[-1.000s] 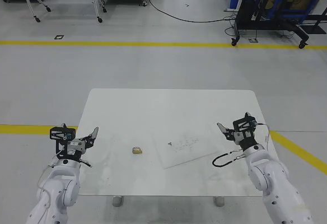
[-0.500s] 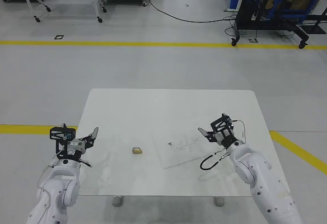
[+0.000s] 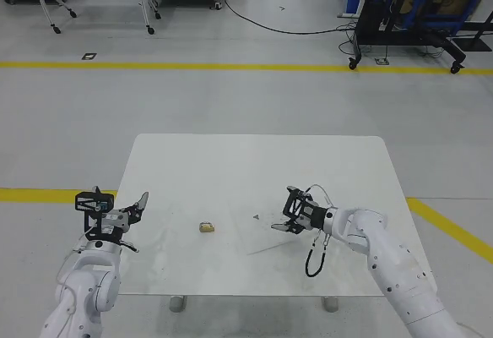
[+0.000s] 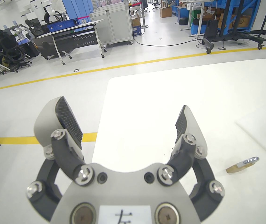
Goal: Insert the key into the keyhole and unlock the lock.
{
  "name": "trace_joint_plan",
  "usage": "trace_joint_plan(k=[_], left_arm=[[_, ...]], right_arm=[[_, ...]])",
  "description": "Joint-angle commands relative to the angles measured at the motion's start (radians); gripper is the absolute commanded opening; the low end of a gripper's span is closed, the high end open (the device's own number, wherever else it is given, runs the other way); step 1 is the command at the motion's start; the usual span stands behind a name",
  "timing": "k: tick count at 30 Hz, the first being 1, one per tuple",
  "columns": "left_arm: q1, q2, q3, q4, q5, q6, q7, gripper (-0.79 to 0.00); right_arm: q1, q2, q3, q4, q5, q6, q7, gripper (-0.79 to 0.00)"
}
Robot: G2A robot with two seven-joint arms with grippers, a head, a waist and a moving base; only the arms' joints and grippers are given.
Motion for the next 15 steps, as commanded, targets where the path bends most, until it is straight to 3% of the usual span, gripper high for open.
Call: trace_joint_plan(k=[1, 4, 8, 13, 15], left_arm=[[0.0, 0.0, 0.0, 0.0, 0.0, 0.0, 0.0, 0.0], [0.0, 0.0, 0.0, 0.0, 0.0, 0.0, 0.0, 0.0], [0.0, 0.0, 0.0, 0.0, 0.0, 0.0, 0.0, 0.0], [0.0, 0.0, 0.0, 0.0, 0.0, 0.0, 0.0, 0.0], [0.0, 0.0, 0.0, 0.0, 0.0, 0.0, 0.0, 0.0]], right_arm=[[0.07, -0.006, -0.053, 0.06, -0.044, -0.083, 0.006, 0.0], [0.171, -0.024, -0.136, 0.152, -0.053, -0.155, 0.005, 0.0], [0.249, -0.045, -0.216, 0.219, -0.055, -0.16, -0.012, 0.0], [0.315, -0.071, -0.285, 0.278, -0.057, -0.123, 0.042, -0.403], [0.336, -0.081, -0.31, 0.299, -0.052, -0.119, 0.064, -0.434]])
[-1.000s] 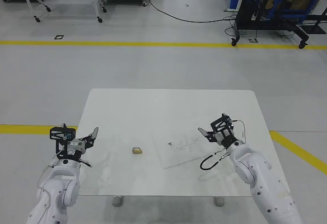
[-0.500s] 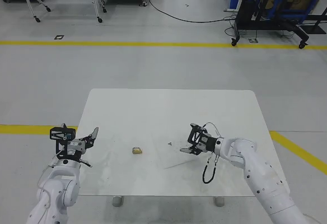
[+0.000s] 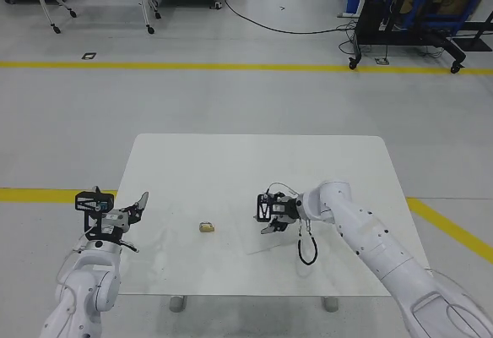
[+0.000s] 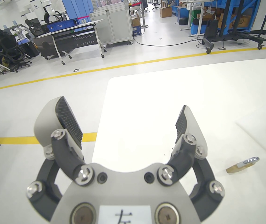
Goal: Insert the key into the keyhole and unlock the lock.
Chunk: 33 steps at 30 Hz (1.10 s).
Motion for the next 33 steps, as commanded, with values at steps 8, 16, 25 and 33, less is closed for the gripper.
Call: trace_joint_plan(k=[8, 16, 25, 33], left_arm=[[0.0, 0.0, 0.0, 0.0, 0.0, 0.0, 0.0, 0.0], [0.0, 0.0, 0.0, 0.0, 0.0, 0.0, 0.0, 0.0], [0.0, 0.0, 0.0, 0.0, 0.0, 0.0, 0.0, 0.0], [0.0, 0.0, 0.0, 0.0, 0.0, 0.0, 0.0, 0.0]], right_arm=[[0.064, -0.035, -0.079, 0.065, 0.027, 0.003, 0.053, -0.566], [0.085, -0.042, -0.1, 0.088, 0.031, -0.016, 0.036, -0.643], [0.096, -0.049, -0.106, 0.105, 0.046, 0.018, 0.024, -0.785], [0.076, -0.05, -0.064, 0.122, 0.103, 0.169, -0.004, -0.785]])
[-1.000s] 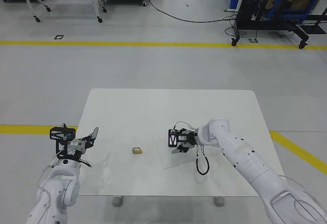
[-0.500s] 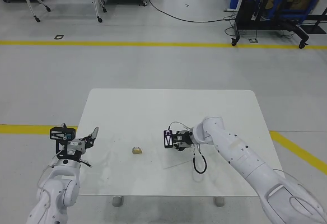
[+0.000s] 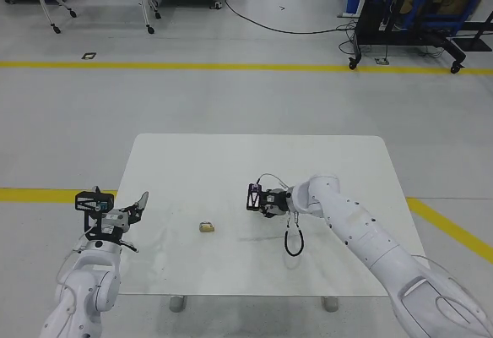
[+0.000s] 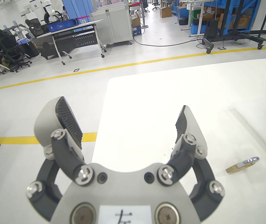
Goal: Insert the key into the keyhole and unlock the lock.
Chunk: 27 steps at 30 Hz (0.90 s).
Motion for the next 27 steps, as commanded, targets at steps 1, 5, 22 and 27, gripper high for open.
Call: trace_joint_plan(k=[1, 5, 22, 27], left_arm=[[0.0, 0.0, 0.0, 0.0, 0.0, 0.0, 0.0, 0.0], [0.0, 0.0, 0.0, 0.0, 0.0, 0.0, 0.0, 0.0], [0.0, 0.0, 0.0, 0.0, 0.0, 0.0, 0.0, 0.0], [-0.009, 0.002, 0.0, -0.079, -0.008, -0.062, -0.06, 0.0]], right_arm=[[-0.005, 0.0, 0.012, 0.004, 0.016, 0.037, -0.001, -0.785], [-0.015, 0.0, 0.026, 0.007, 0.047, 0.06, -0.006, -0.785], [-0.03, 0.004, 0.051, 0.012, 0.082, 0.071, -0.054, -0.785], [-0.07, 0.019, 0.079, -0.007, 0.073, 0.067, -0.144, -0.785]])
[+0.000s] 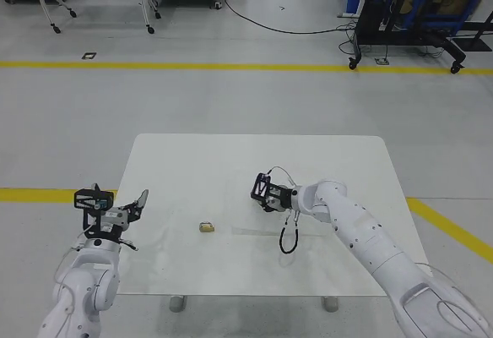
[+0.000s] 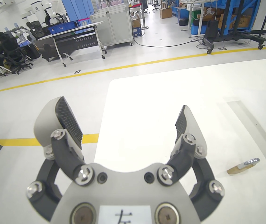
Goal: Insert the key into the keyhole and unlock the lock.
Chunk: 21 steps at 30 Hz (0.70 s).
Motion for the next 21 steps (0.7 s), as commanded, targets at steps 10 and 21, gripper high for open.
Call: trace_joint_plan(k=[10, 21], left_arm=[[-0.276, -0.008, 0.266, -0.044, 0.015, -0.281, -0.412, 0.0], [-0.601, -0.068, 0.564, 0.233, -0.027, -0.258, -0.596, 0.0]], right_arm=[[-0.065, 0.047, 0.075, -0.003, -0.07, -0.091, -0.198, -0.785], [-0.082, 0.066, 0.093, 0.002, -0.12, -0.12, -0.354, -0.785]])
